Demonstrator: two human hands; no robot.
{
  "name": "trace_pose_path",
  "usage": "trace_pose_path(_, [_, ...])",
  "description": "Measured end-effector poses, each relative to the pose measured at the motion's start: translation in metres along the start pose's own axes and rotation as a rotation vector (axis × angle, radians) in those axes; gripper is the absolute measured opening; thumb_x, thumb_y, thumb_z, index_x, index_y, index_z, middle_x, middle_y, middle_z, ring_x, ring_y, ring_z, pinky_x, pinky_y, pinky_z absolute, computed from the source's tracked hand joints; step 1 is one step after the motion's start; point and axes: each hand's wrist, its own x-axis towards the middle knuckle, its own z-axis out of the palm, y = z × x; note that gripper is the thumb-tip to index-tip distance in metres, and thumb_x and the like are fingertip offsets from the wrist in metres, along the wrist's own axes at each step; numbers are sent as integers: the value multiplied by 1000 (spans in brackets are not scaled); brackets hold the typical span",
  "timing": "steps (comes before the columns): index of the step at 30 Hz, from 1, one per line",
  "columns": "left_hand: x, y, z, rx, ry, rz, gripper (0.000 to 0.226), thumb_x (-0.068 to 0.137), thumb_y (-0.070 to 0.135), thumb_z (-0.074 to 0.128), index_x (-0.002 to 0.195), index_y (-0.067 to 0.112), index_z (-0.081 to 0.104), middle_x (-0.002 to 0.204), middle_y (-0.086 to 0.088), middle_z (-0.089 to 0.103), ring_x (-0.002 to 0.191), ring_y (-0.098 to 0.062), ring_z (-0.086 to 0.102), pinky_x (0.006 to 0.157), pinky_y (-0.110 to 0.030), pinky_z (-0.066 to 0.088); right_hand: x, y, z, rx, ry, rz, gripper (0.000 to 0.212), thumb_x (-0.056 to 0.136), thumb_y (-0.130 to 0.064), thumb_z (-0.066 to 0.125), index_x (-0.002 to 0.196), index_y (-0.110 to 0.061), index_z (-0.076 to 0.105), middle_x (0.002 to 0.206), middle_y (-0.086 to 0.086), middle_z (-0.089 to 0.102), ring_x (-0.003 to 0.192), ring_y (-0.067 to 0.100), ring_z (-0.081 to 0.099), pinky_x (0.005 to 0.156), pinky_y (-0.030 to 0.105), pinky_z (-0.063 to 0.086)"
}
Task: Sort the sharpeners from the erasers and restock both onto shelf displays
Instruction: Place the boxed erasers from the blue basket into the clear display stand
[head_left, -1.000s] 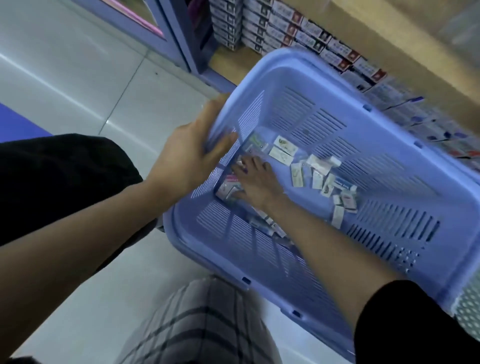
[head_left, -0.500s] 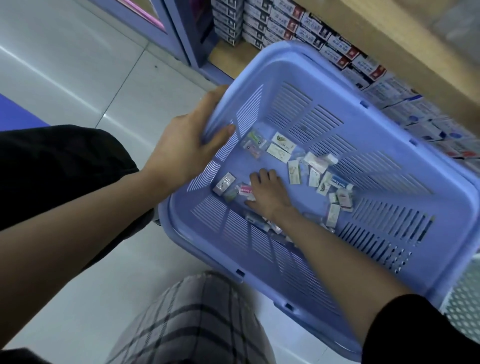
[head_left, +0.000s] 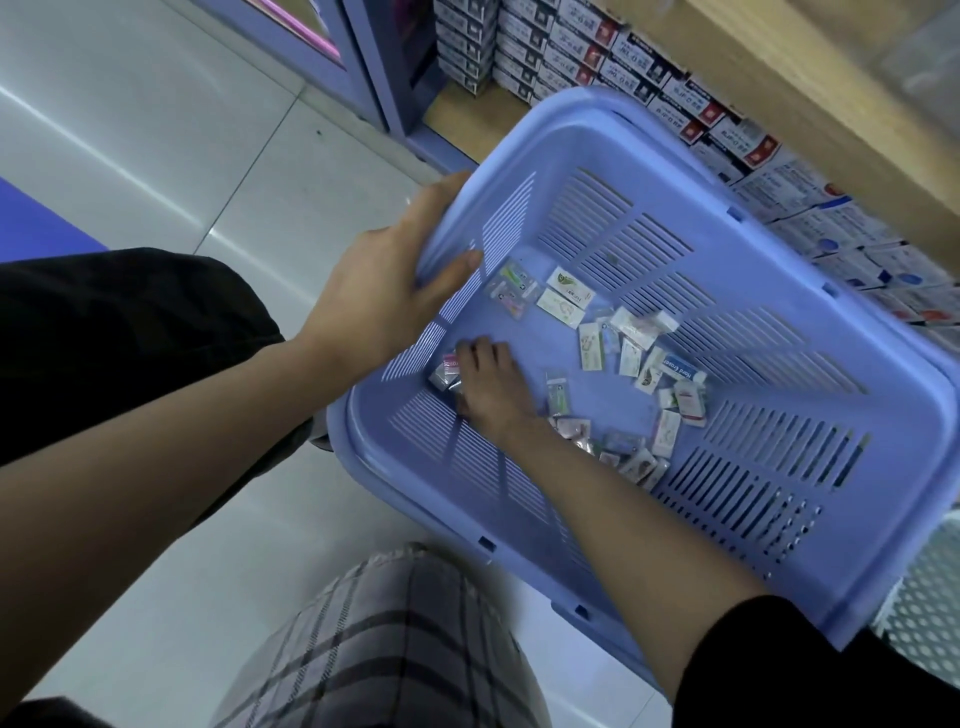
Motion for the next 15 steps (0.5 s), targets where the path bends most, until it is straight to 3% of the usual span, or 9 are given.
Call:
trace_pose_path(5, [0, 0, 1, -8, 10, 18, 52, 95, 34, 54, 142, 28, 34, 109, -6, 64, 87, -26, 62, 73, -36, 49, -6, 20, 0, -72, -52, -176, 76, 70, 8, 65, 139, -6, 36, 137, 24, 36, 114, 43, 38, 83, 49, 44])
trace_pose_path(8, [0, -1, 0, -11, 21, 34, 51, 95, 33, 54, 142, 28, 34, 110, -7, 64, 89, -28, 62, 75, -39, 50, -10, 27, 4, -78, -30, -111, 67, 65, -3, 76, 127, -8, 49, 120, 21, 52, 100, 38, 51, 66, 41, 48])
trace_pose_path(9, [0, -1, 0, -8, 21, 33, 51, 95, 33, 54, 142, 28, 34, 109, -7, 65, 89, -29, 62, 75, -41, 50, -12, 26, 6, -41, -30, -80, 63, 67, -7, 77, 124, -7, 51, 115, 21, 55, 97, 37, 53, 67, 40, 48])
trace_pose_path(12, [0, -1, 1, 17, 13, 38, 51, 95, 33, 53, 142, 29, 34, 108, -7, 64, 85, -28, 62, 74, -41, 50, -18, 25, 6, 93, -12, -57, 55, 81, -14, 67, 130, -3, 44, 124, 22, 53, 108, 37, 49, 86, 40, 41])
trace_pose_path(15, [0, -1, 0, 45, 9, 40, 52, 95, 34, 52, 142, 29, 32, 99, -4, 62, 81, -28, 60, 70, -38, 48, -28, 29, 0, 211, 11, 3, 49, 89, -15, 59, 134, -2, 42, 132, 20, 47, 118, 36, 42, 95, 41, 34])
